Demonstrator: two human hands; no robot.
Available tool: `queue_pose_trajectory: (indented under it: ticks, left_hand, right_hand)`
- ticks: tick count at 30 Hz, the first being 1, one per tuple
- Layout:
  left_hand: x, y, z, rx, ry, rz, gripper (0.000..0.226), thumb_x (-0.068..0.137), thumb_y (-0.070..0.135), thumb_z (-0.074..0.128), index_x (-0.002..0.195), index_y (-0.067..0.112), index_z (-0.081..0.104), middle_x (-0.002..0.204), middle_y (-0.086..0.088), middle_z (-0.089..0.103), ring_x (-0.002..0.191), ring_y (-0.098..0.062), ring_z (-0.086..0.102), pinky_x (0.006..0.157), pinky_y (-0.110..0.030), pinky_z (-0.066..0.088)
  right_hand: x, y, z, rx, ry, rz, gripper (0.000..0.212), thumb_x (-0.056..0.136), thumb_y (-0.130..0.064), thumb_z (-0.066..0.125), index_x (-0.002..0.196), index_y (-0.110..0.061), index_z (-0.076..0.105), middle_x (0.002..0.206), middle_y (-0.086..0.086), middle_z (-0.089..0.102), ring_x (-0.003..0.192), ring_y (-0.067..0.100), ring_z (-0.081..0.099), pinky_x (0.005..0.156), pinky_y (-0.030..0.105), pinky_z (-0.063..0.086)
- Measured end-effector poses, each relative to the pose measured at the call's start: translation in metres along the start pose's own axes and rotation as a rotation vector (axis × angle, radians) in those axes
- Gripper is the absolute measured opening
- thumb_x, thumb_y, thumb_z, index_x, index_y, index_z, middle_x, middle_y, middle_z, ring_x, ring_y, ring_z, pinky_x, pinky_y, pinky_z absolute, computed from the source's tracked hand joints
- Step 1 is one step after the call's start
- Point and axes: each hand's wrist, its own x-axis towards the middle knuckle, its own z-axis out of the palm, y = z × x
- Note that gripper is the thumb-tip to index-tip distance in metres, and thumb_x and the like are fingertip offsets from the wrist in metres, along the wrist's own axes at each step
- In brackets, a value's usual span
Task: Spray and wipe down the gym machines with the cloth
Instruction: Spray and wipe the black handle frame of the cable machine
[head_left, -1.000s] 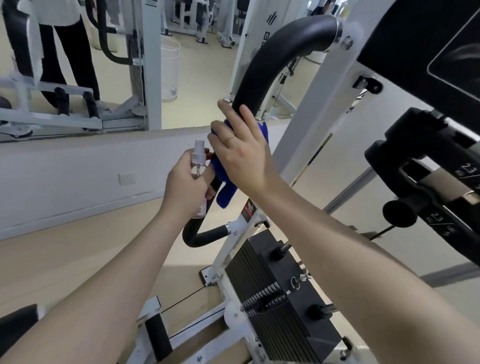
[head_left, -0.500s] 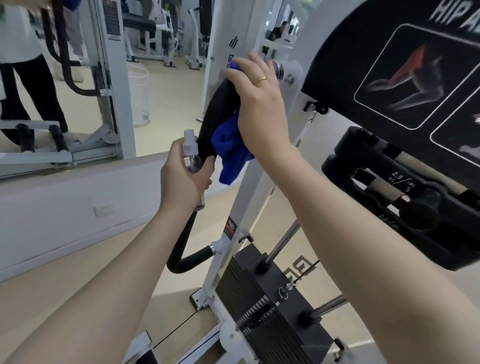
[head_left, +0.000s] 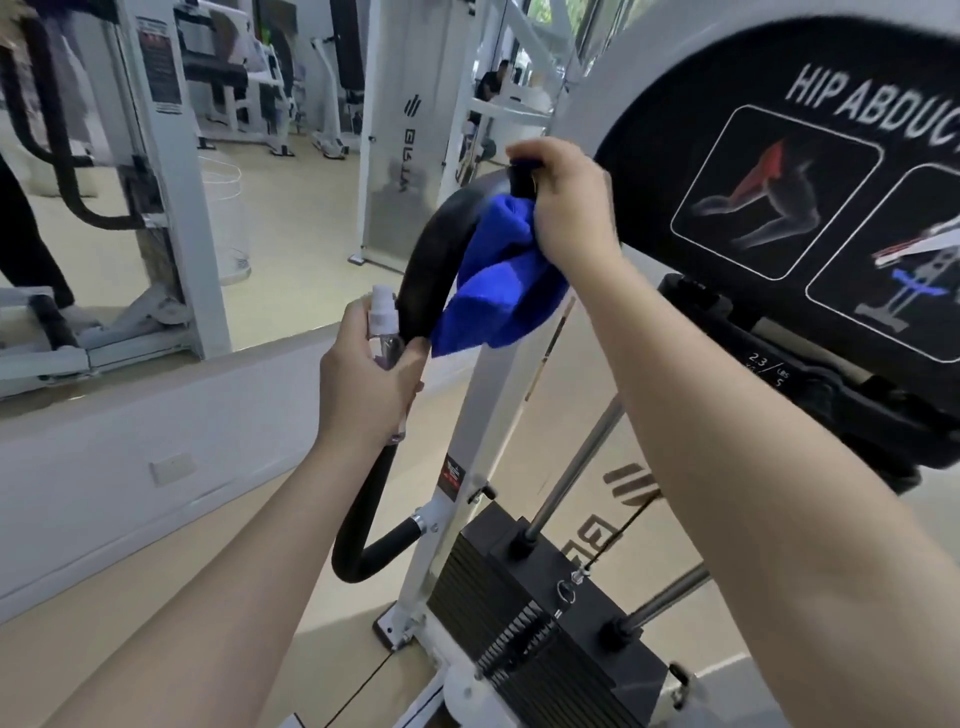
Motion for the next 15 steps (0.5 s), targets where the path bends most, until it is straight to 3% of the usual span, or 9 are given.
queue_pose_trajectory:
  ticks: [2, 6, 9, 12, 15]
  left_hand:
    - [0.007, 0.008, -0.001, 0.002, 0.0, 0.053, 0.03, 0.086, 0.014, 0.061, 0.113, 0.02, 0.049, 0.076, 0.003, 0.061, 0.066, -0.021, 0.064, 0.068, -0.04, 0.057]
    - [0.014, 0.014, 0.001, 0.063, 0.001, 0.117, 0.023, 0.086, 0.016, 0.06, 0.106, 0.021, 0.049, 0.075, 0.008, 0.059, 0.068, -0.022, 0.065, 0.068, -0.044, 0.056]
    - [0.015, 0.011, 0.001, 0.041, -0.017, 0.117, 0.025, 0.087, 0.016, 0.061, 0.109, 0.021, 0.05, 0.08, 0.004, 0.061, 0.071, -0.025, 0.064, 0.068, -0.046, 0.056]
    - [0.015, 0.011, -0.002, 0.046, -0.052, 0.135, 0.024, 0.088, 0.017, 0.06, 0.109, 0.02, 0.048, 0.087, -0.001, 0.062, 0.072, -0.024, 0.063, 0.066, -0.043, 0.056]
    - [0.016, 0.011, -0.005, 0.053, -0.066, 0.11, 0.022, 0.088, 0.019, 0.061, 0.106, 0.023, 0.048, 0.085, 0.002, 0.062, 0.072, -0.023, 0.064, 0.066, -0.04, 0.056]
  right_hand:
    - [-0.001, 0.0, 0.004, 0.031, 0.019, 0.024, 0.046, 0.085, 0.008, 0.034, 0.114, -0.011, 0.065, 0.119, 0.005, 0.062, 0.111, 0.016, 0.054, 0.091, 0.011, 0.034]
    - [-0.026, -0.009, 0.015, 0.163, 0.056, -0.111, 0.041, 0.084, 0.013, 0.035, 0.106, -0.003, 0.066, 0.117, 0.013, 0.062, 0.112, 0.015, 0.05, 0.099, 0.017, 0.034]
    - [-0.044, -0.006, 0.019, 0.079, -0.048, -0.393, 0.036, 0.086, 0.007, 0.036, 0.103, -0.001, 0.067, 0.119, 0.017, 0.062, 0.126, 0.034, 0.045, 0.11, 0.037, 0.027]
    - [-0.049, 0.002, 0.027, -0.085, -0.067, -0.674, 0.034, 0.086, 0.003, 0.037, 0.099, 0.0, 0.068, 0.114, 0.019, 0.064, 0.121, 0.043, 0.049, 0.108, 0.048, 0.026]
    - [-0.039, 0.003, 0.028, -0.054, 0.008, -0.565, 0.035, 0.088, 0.0, 0.037, 0.102, -0.001, 0.068, 0.115, 0.018, 0.063, 0.12, 0.035, 0.051, 0.108, 0.042, 0.036]
